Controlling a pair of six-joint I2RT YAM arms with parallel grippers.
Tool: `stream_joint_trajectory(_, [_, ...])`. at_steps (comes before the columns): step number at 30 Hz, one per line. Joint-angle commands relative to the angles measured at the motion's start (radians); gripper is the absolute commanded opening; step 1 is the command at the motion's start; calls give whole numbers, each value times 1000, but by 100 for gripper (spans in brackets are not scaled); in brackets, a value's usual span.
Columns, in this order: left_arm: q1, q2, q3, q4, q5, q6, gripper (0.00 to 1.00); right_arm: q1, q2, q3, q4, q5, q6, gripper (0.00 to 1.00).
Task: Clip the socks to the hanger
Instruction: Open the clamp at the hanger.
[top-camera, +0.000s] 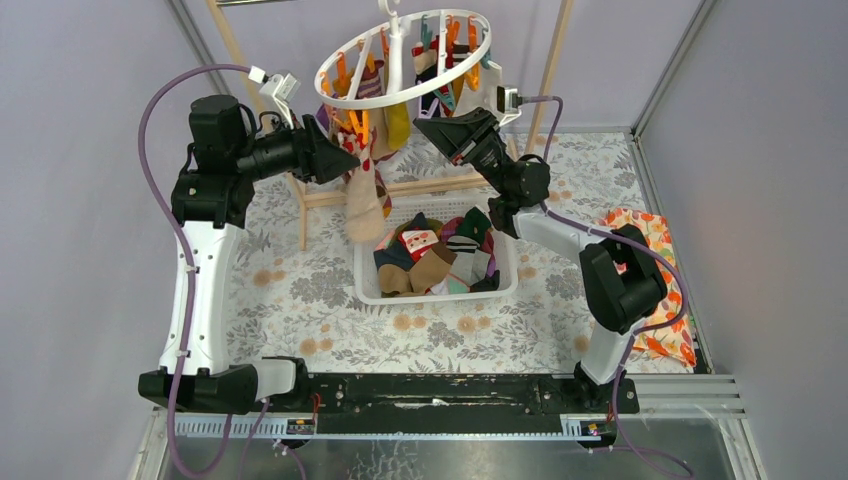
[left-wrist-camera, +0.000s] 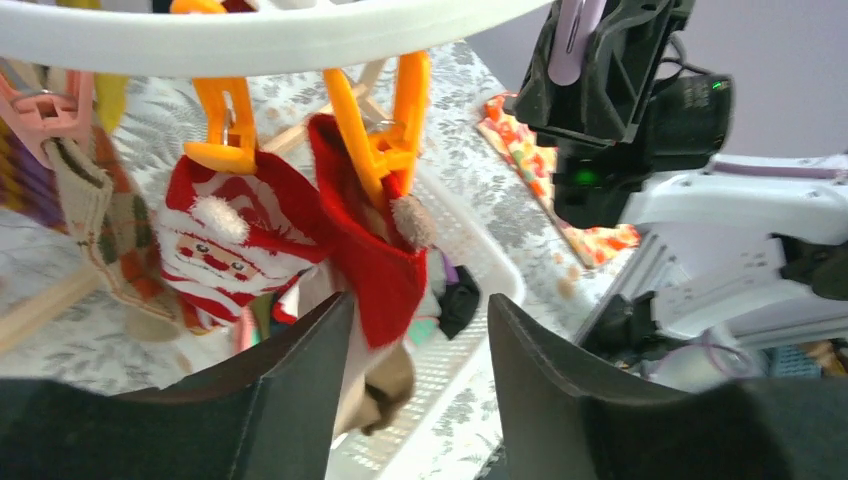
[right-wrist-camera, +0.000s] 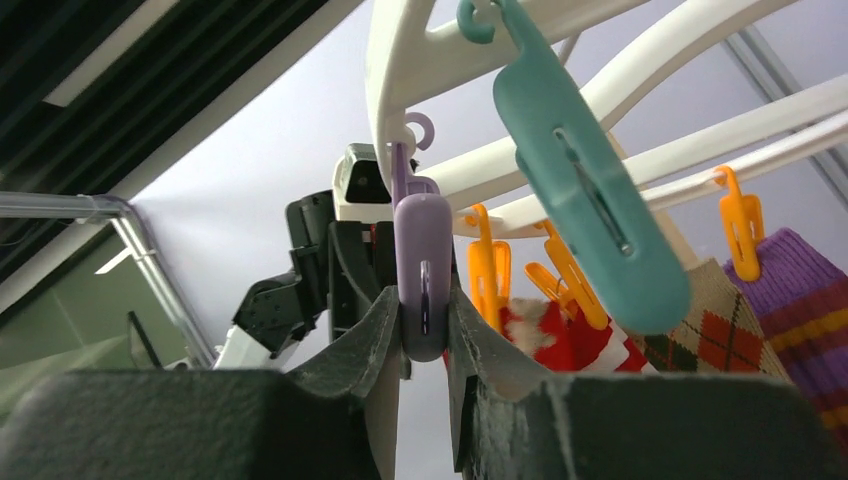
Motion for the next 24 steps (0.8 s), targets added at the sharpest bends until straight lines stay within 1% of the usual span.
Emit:
stream_joint_trajectory(1, [8, -6, 38, -19, -96, 21, 66, 33, -113, 18, -166, 56, -201, 1])
stream_joint_trajectory(3, [9, 0, 53, -41, -138, 31, 71, 74, -168, 10, -330, 109, -364, 1])
stream_joint_trajectory(5, [9, 9, 87, -84, -166, 55, 74, 112, -212, 28, -508, 176, -541, 1])
stream_joint_trajectory(8, [9, 9, 133, -117, -186, 83, 76, 162, -239, 48, -643, 274, -714, 1])
stream_joint_trajectory(13, [9, -7, 153, -121, -181, 68, 77, 215, -250, 50, -717, 396, -862, 1])
stream_joint_trajectory(20, [6, -13, 163, -113, -127, 8, 79, 289, -252, 67, -755, 549, -1064, 1])
stream_joint_trajectory(24, [-42, 15, 160, -71, -131, -36, 79, 325, -250, 80, -753, 603, -1128, 1])
